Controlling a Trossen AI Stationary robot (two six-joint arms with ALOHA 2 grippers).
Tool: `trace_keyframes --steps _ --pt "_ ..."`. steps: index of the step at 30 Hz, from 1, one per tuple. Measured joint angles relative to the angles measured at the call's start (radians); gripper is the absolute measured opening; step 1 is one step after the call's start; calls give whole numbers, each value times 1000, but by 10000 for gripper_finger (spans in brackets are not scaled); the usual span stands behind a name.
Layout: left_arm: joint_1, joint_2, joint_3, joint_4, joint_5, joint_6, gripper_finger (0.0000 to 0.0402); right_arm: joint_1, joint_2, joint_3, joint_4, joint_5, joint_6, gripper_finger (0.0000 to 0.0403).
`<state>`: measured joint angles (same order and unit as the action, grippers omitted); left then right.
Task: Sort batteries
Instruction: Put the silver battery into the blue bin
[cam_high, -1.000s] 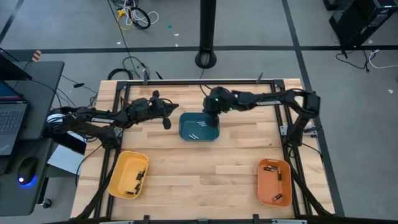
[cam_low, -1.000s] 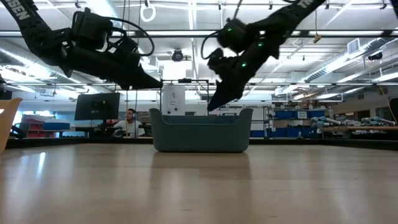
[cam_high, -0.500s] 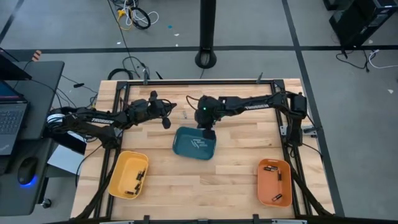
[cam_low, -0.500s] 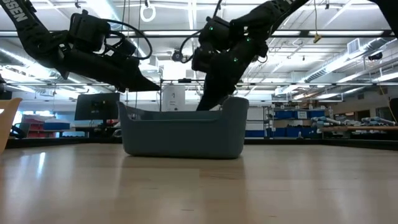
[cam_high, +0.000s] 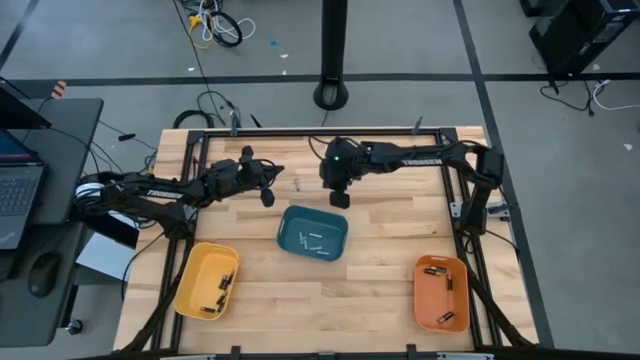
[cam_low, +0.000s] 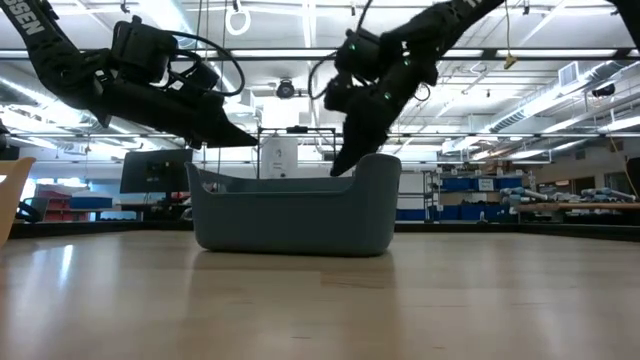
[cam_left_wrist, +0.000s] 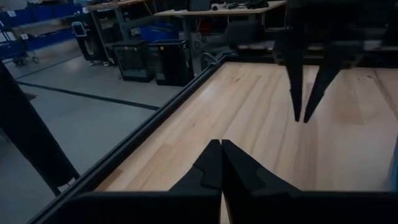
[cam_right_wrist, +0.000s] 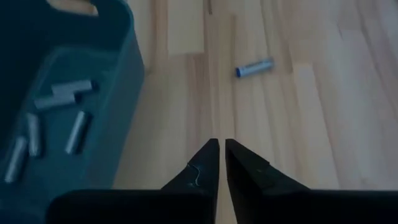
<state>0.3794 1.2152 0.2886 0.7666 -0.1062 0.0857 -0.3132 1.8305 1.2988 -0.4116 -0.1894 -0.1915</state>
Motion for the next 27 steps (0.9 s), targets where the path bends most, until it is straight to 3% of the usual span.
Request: trace_keyframes --steps 4,11,20,23,27 --pt "0 0 0 0 0 -1 5 -40 0 -62 27 -34 -22 56" --pt "0 0 1 -43 20 -13 6 -80 0 -204 261 -64 -22 106" --pt "0 1 1 -109 100 -81 6 -83 0 -264 498 -67 41 155" --pt "-3 15 27 -228 150 -47 6 -83 0 -264 501 -66 58 163" --pt "5 58 124 -469 144 -62 6 -82 0 -264 500 -35 77 170"
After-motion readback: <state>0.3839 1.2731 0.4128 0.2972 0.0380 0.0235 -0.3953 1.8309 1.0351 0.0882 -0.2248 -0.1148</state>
